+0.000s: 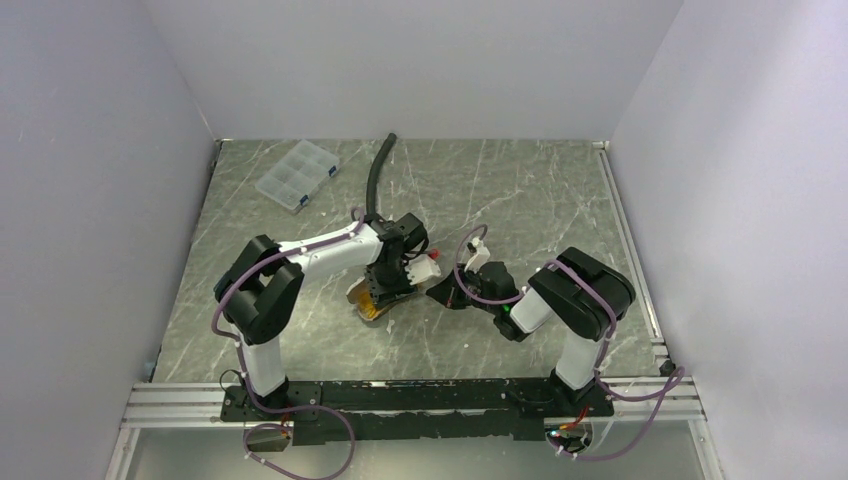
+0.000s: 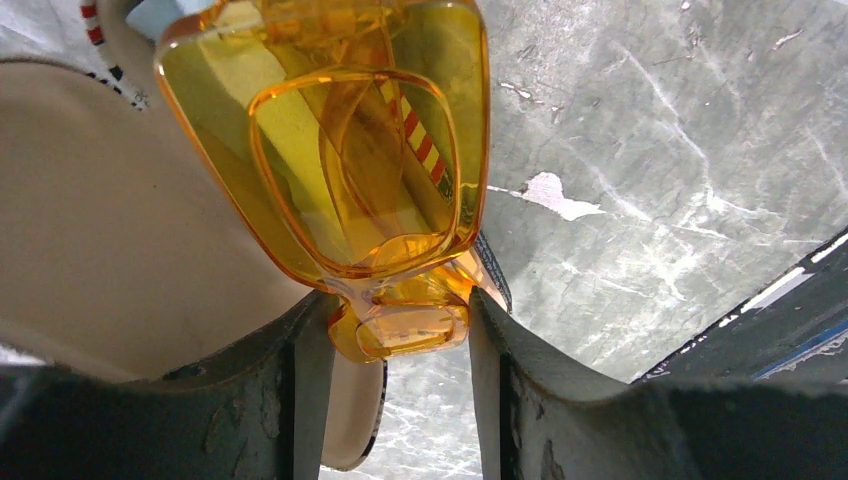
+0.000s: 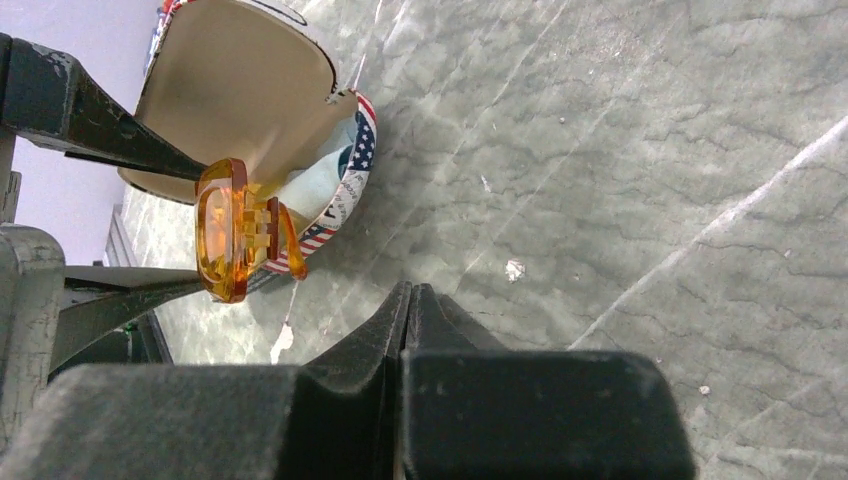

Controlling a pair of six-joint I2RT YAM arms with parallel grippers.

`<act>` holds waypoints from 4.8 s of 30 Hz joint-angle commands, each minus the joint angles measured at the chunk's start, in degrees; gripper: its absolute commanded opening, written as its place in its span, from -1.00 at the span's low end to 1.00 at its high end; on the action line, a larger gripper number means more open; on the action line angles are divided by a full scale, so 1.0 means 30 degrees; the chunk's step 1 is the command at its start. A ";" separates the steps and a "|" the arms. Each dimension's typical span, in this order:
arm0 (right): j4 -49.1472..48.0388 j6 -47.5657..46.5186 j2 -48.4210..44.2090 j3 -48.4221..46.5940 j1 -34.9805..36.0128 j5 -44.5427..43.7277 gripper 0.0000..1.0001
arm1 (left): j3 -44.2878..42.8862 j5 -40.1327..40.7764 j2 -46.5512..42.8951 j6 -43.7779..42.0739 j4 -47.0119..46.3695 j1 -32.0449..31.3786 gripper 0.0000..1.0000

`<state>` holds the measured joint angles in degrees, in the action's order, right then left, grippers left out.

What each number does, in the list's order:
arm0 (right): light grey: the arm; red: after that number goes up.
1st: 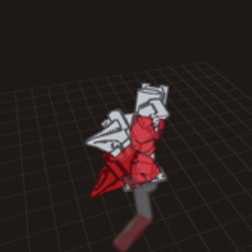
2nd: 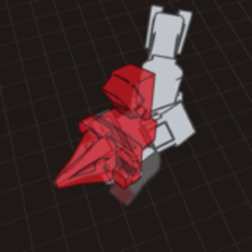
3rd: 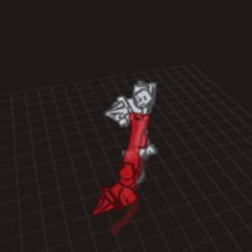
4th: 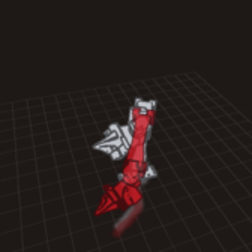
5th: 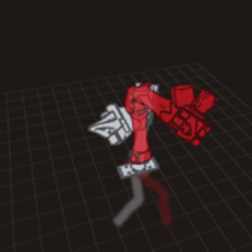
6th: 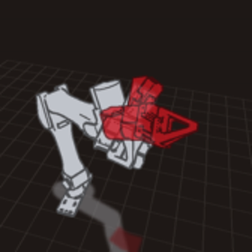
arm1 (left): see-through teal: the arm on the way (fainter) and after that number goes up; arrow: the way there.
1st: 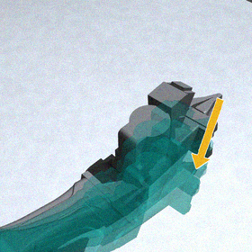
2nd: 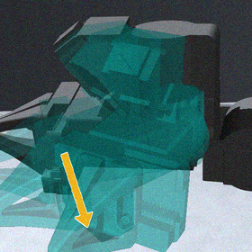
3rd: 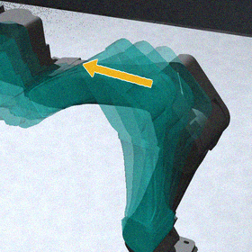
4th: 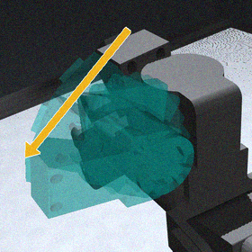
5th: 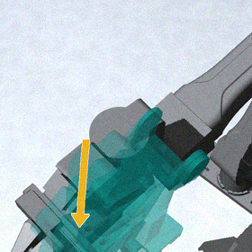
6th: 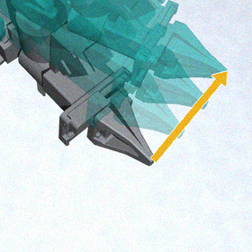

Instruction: Organize the sunglasses

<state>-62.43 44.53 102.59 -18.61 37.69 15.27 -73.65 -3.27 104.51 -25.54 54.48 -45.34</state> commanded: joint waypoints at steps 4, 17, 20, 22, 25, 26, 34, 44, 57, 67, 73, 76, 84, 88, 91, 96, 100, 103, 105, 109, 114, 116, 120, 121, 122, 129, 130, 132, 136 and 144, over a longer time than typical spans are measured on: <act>0.0068 -0.0568 -0.0313 -0.0185 0.0072 -0.0343 -1.00 | -0.0251 0.0132 -0.0851 0.0212 0.0181 0.0026 -0.15; 0.2639 -0.2494 -0.3038 -0.0630 0.0045 0.0147 -1.00 | 0.0367 0.0135 -0.1202 0.1251 -0.0752 0.0835 -0.40; 0.1482 -0.2244 -0.3136 -0.0673 0.0037 0.1388 -0.90 | 0.0491 -0.0164 -0.1453 0.1433 -0.1127 0.1036 -0.38; 0.0528 -0.1693 -0.2774 -0.0907 0.0034 0.2434 -0.78 | 0.0523 -0.0421 -0.1487 0.1482 -0.1173 0.1052 -0.34; -0.1197 -0.0680 -0.2206 -0.1015 0.0024 0.2724 -0.66 | 0.0542 -0.0590 -0.1441 0.1495 -0.1137 0.1053 -0.30; -0.1451 -0.0553 -0.2153 -0.1074 0.0021 0.2728 -0.65 | 0.0601 -0.0582 -0.1453 0.1517 -0.1160 0.1052 -0.29; -0.1507 -0.0628 -0.1992 -0.1736 0.0005 0.2598 -0.41 | 0.0803 -0.0559 -0.1421 0.1525 -0.1253 0.1082 -0.27; -0.2001 0.0221 -0.0560 -0.2798 -0.0020 0.2361 -0.37 | 0.0800 -0.0812 -0.1629 0.1424 -0.1151 0.1095 -0.27; -0.6109 0.3251 0.1351 -0.2269 -0.0220 0.1254 -0.24 | 0.0869 -0.0902 -0.1517 0.1361 -0.1167 0.1101 -0.24; -0.6492 0.3863 0.1693 -0.2375 -0.0345 0.1327 -0.07 | 0.1051 -0.1050 -0.1584 0.1396 -0.1401 0.1128 -0.24; -0.6971 0.4339 0.2351 -0.2497 -0.0303 0.1803 -0.10 | 0.0996 -0.1111 -0.1513 0.1410 -0.1446 0.1142 -0.24; -0.7006 0.4440 0.2402 -0.2596 -0.0227 0.2334 -0.17 | 0.0940 -0.1127 -0.1355 0.1412 -0.1446 0.1167 -0.24; -0.6632 0.4339 0.2627 -0.2687 -0.0138 0.2908 -0.38 | 0.0787 -0.0965 -0.1448 0.1333 -0.1432 0.1189 -0.20; -0.6262 0.4361 0.2862 -0.2970 -0.0130 0.3066 -0.48 | 0.0757 -0.0998 -0.1520 0.1355 -0.1431 0.1182 -0.14; -0.6094 0.4342 0.3022 -0.2903 -0.0148 0.2950 -0.59 | 0.0770 -0.1193 -0.1782 0.1214 -0.1437 0.1187 0.01; -0.5902 0.4106 0.2945 -0.2870 -0.0200 0.2854 -0.68 | 0.0966 -0.1492 -0.2966 0.0763 -0.1936 0.1169 0.33; -0.5641 0.3747 0.2787 -0.2908 -0.0230 0.2910 -0.77 | 0.0878 -0.1583 -0.3725 0.0551 -0.2050 0.1195 0.38; -0.5255 0.3486 0.2541 -0.2907 -0.0252 0.2927 -0.78 | 0.0838 -0.1642 -0.4184 0.0406 -0.2035 0.1186 0.42; -0.5030 0.3312 0.2442 -0.2908 -0.0281 0.2918 -0.78 | 0.0745 -0.1874 -0.4529 0.0295 -0.1873 0.1169 0.42; -0.4651 0.3103 0.2365 -0.2903 -0.0376 0.3000 -0.79 | 0.0242 -0.3144 -0.5737 0.0129 -0.1365 0.1454 0.45; -0.3418 0.2479 0.2060 -0.3226 -0.0463 0.3387 -0.79 | 0.0379 -0.2838 -0.6596 -0.0073 -0.1541 0.3856 0.45; -0.2987 0.2238 0.1837 -0.3201 -0.0489 0.3429 -0.79 | 0.0682 -0.2825 -0.6074 -0.0007 -0.1581 0.5072 0.38; -0.2056 0.1736 0.1364 -0.3338 -0.0490 0.3575 -0.79 | 0.1339 -0.3012 -0.4915 -0.0136 -0.1551 0.5475 0.22; -0.1888 0.1660 0.1279 -0.3368 -0.0493 0.3560 -0.79 | 0.1396 -0.3265 -0.4714 -0.0071 -0.1570 0.5479 0.20; -0.1725 0.1589 0.1180 -0.3390 -0.0490 0.3587 -0.79 | 0.1433 -0.3355 -0.4557 -0.0042 -0.1628 0.5476 0.19; -0.0570 0.1183 0.0909 -0.3728 -0.0587 0.3916 -0.79 | 0.1395 -0.3355 -0.3731 -0.0112 -0.2416 0.5655 -0.11; -0.0487 0.1156 0.0852 -0.3728 -0.0634 0.3936 -0.79 | 0.1342 -0.3626 -0.3614 -0.0123 -0.2378 0.5648 -0.14; -0.0354 0.1098 0.0766 -0.3705 -0.0695 0.3999 -0.79 | 0.1310 -0.4241 -0.3432 -0.0179 -0.2250 0.5651 -0.18; -0.0043 0.0878 0.0666 -0.3764 -0.0745 0.4064 -0.81 | 0.1323 -0.4939 -0.3192 -0.0262 -0.2180 0.5651 -0.27; 0.0654 0.0558 0.0743 -0.4329 -0.0953 0.4967 -0.84 | 0.1334 -0.5496 -0.2788 -0.0341 -0.2263 0.5651 -0.59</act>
<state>-62.57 49.34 105.84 -29.65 35.53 28.34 -68.66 -15.90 95.64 -25.74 48.03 -28.21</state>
